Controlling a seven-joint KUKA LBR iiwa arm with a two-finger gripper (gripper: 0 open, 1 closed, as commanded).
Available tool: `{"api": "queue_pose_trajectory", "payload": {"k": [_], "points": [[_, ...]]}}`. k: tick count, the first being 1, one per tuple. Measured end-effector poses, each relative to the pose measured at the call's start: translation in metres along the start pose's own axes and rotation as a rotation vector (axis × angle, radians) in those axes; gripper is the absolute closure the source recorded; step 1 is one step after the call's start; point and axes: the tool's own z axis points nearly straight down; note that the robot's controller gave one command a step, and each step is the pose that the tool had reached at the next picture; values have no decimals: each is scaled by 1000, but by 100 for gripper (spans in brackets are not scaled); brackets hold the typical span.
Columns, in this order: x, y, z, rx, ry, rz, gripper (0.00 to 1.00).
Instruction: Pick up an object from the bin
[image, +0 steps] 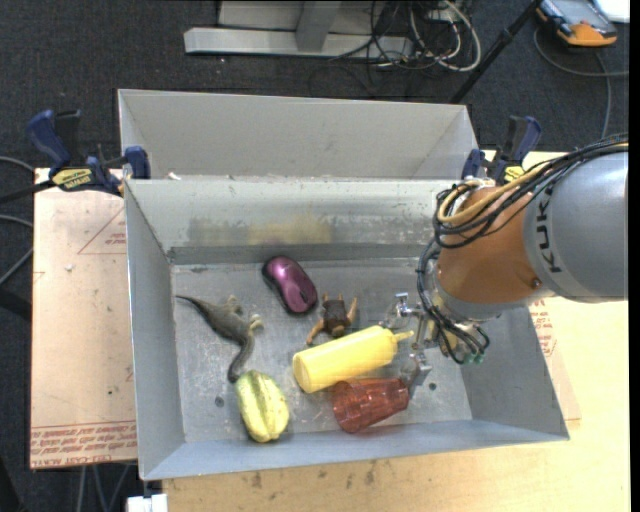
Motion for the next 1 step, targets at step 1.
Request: {"api": "queue_pose_trajectory", "payload": {"k": [1], "points": [[13, -1, -1, -1, -13, -184, 0]]}}
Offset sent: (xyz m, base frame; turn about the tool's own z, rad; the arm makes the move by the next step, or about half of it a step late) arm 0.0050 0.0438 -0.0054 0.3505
